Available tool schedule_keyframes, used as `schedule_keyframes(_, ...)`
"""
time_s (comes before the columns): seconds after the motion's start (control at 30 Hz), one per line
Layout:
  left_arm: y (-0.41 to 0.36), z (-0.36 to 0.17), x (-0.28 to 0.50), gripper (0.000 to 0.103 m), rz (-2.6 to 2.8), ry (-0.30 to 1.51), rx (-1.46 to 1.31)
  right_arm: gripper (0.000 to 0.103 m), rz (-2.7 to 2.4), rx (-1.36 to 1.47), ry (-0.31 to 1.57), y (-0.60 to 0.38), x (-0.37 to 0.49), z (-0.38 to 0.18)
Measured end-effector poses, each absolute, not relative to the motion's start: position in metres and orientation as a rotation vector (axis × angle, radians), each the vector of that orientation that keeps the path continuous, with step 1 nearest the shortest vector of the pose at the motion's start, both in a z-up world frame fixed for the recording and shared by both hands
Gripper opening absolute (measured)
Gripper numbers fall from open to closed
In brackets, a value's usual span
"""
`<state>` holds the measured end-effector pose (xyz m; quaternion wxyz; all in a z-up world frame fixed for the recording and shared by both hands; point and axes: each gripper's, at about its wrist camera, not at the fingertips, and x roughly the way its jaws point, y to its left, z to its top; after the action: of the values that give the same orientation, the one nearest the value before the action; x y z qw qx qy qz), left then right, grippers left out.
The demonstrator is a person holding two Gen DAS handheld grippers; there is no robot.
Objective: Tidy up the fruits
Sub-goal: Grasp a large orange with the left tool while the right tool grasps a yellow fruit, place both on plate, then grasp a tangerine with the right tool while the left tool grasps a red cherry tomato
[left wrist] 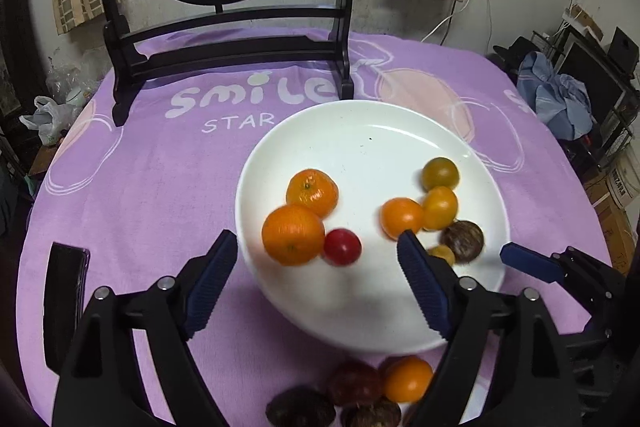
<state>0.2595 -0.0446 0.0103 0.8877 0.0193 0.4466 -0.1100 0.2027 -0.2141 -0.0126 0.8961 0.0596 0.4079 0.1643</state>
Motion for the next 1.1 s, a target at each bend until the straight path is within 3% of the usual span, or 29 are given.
schedule_keyframes(0.53, -0.015, 0.001, 0.144, 0.081, -0.203, 0.923, 0.036, 0.066, 0.337, -0.005, 0.81, -0.211, 0.093, -0.012)
schedule_keyframes(0.93, 0.011, -0.039, 0.108, 0.081, -0.199, 0.996, 0.043, 0.066, 0.351, -0.053, 0.956, -0.15, 0.098, -0.06)
schedule_keyframes(1.1, 0.018, -0.046, 0.103, 0.081, -0.201, 1.013, 0.048, 0.057, 0.307, -0.037, 0.969, -0.136, 0.107, -0.069)
